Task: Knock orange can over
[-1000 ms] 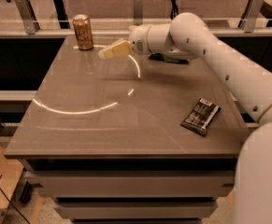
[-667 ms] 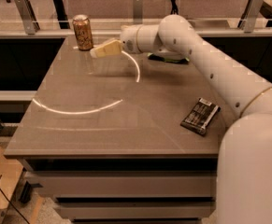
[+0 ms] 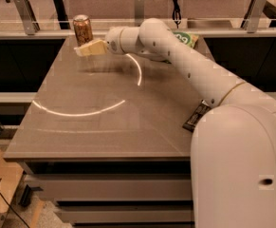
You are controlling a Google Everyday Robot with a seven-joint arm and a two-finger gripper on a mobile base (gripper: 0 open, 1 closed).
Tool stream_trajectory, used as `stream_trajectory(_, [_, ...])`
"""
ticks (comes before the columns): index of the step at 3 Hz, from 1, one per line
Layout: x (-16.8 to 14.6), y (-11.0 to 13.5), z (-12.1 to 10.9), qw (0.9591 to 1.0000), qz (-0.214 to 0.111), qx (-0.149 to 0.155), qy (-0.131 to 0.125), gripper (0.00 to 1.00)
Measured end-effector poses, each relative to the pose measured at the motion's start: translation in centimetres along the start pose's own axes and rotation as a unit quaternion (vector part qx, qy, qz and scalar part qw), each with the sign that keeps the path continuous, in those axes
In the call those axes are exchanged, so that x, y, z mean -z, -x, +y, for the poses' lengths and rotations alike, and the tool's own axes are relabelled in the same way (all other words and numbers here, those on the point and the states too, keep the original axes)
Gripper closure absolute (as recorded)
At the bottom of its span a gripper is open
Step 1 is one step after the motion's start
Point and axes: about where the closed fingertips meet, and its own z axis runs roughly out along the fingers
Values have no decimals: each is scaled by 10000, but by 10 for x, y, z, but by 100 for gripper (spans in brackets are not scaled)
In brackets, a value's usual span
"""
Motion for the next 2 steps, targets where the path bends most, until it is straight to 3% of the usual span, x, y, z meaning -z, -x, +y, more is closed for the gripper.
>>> stream_trajectory(2, [-42, -5, -16, 9996, 76, -181, -195, 0])
